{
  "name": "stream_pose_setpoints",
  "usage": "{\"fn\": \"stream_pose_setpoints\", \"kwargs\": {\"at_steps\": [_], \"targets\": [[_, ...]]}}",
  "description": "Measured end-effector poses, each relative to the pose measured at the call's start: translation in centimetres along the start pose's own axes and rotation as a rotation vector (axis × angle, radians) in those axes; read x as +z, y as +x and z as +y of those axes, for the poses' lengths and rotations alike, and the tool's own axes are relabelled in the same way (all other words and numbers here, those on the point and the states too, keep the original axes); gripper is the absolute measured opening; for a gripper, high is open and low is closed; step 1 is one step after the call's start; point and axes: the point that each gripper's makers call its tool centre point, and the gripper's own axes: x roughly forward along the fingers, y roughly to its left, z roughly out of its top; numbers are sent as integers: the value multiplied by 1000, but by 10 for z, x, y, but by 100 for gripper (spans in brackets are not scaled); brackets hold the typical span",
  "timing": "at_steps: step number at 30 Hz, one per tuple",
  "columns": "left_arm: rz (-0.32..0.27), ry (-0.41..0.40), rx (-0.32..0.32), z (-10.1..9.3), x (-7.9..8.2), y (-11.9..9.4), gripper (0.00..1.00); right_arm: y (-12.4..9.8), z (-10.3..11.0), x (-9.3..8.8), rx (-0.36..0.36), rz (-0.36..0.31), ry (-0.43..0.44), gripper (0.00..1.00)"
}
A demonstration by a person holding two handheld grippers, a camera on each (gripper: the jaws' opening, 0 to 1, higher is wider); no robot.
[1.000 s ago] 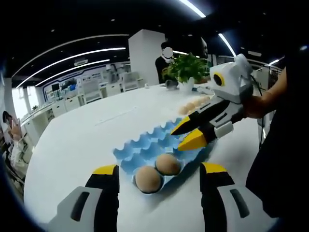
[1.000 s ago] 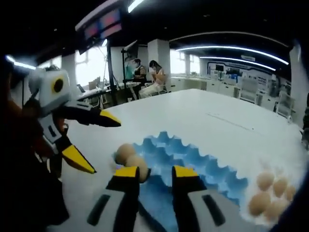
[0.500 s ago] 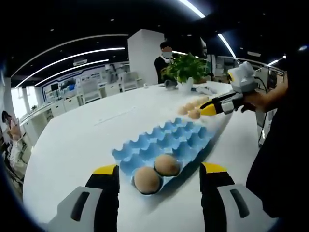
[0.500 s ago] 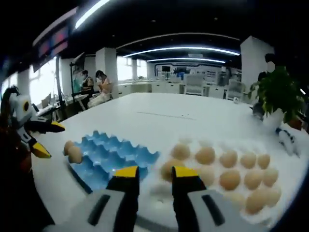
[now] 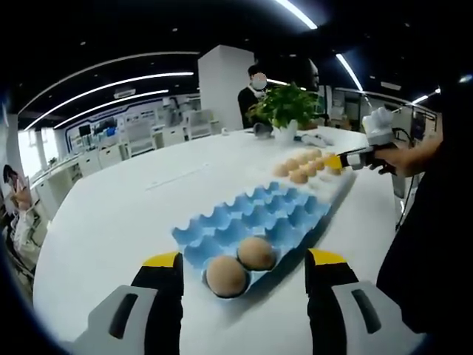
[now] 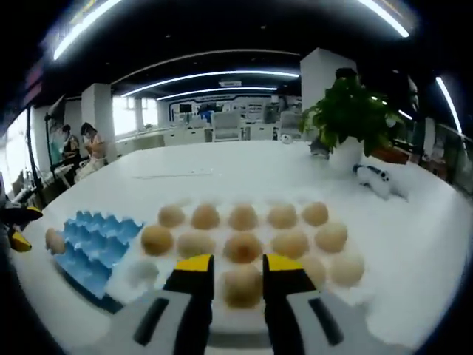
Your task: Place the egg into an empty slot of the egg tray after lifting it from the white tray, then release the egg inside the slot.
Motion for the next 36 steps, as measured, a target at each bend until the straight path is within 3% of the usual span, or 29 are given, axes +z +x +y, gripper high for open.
{"fn": "stream_pose_setpoints", "kwargs": {"at_steps": [7,19,29,36], "targets": [[-5,-23,2,-3,9,-2,67,4,2,-17,8,57,3,25],[-9,-15,0,-6,12,-2,67,-2,3,-13,20,24,-22,24],[-3,-19,-1,-6,9,-4,67,-13,12,23,41,-58,-4,24],[-4,-19,-1,-6,11,-5,66,-17,55,36,144,-88,-23,24]]}}
